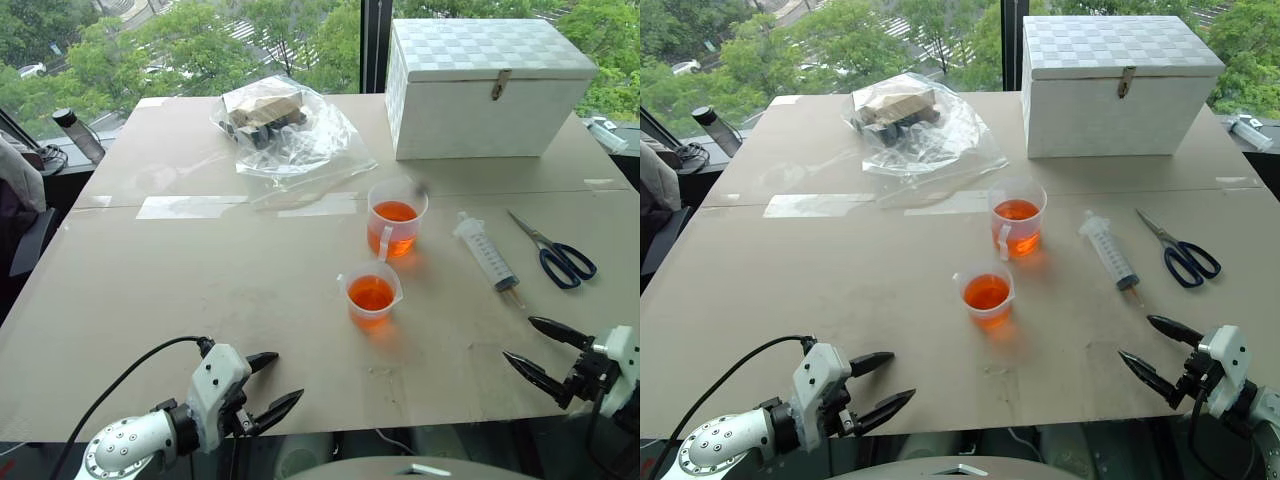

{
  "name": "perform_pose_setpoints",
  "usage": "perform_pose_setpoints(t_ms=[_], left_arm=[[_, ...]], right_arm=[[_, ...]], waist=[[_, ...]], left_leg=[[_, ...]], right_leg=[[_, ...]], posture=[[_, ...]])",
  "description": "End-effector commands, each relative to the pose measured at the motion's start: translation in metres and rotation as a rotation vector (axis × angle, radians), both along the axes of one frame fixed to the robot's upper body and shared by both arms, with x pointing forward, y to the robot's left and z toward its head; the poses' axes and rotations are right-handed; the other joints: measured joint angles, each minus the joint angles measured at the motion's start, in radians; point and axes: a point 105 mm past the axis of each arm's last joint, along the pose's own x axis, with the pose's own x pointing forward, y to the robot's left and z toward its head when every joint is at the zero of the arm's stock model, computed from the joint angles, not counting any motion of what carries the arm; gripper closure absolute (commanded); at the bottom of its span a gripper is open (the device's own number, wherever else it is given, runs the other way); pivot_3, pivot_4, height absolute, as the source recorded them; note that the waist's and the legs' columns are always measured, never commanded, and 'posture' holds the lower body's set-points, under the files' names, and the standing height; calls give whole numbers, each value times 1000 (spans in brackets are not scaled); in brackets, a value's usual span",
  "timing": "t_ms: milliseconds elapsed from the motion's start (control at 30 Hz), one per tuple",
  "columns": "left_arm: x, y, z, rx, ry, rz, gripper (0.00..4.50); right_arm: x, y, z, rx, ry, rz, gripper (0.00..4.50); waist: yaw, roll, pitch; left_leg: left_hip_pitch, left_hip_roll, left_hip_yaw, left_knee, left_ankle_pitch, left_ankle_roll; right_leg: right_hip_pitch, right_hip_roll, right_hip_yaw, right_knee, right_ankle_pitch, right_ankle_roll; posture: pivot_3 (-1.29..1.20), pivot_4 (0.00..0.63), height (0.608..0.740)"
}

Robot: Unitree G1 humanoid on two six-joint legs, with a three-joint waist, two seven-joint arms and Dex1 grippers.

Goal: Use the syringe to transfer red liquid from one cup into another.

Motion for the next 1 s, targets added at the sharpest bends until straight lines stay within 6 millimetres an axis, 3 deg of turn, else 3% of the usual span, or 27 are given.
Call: perform_pose_setpoints(t_ms=[33, 233, 600, 700, 867, 1000], left_arm=[[4, 8, -4, 0, -22, 10, 608], [12, 16, -16, -8, -55, 17, 608], [21, 19, -13, -32, -92, -10, 608], [26, 16, -2, -48, -127, -28, 608], [26, 1, 24, -73, -165, -93, 608], [30, -7, 45, -73, -193, -122, 608]], right_arm=[[-1, 3, 1, 3, -13, 5, 57], [-5, 0, -5, -3, -2, -6, 57], [-2, -3, -1, -4, -26, -20, 57], [1, -6, 9, -10, -45, -6, 57], [-2, -9, 39, -19, -35, 88, 57], [9, -12, 70, -51, -64, 119, 57]], waist=[[0, 0, 0], [0, 5, -3], [2, 10, -6], [2, 10, -6], [-2, 7, -4], [-1, 4, -3]], left_leg=[[0, 0, 0, 0, 0, 0], [0, 0, 0, 0, 0, 0], [2, 0, 0, 0, 0, 0], [2, 0, 0, 0, 0, 0], [0, 0, 0, 0, 0, 0], [-1, 0, 0, 0, -1, 1]], right_leg=[[0, 0, 0, 0, 0, 0], [0, 0, 0, 0, 0, 0], [0, 0, 0, 1, 0, 0], [0, 0, 0, 1, 0, 0], [0, 0, 0, 0, 1, 1], [0, 0, 0, -1, 2, 3]], posture=[[0, 150, 740], [0, 150, 740], [0, 150, 740], [0, 150, 740], [0, 150, 740], [0, 150, 740]])
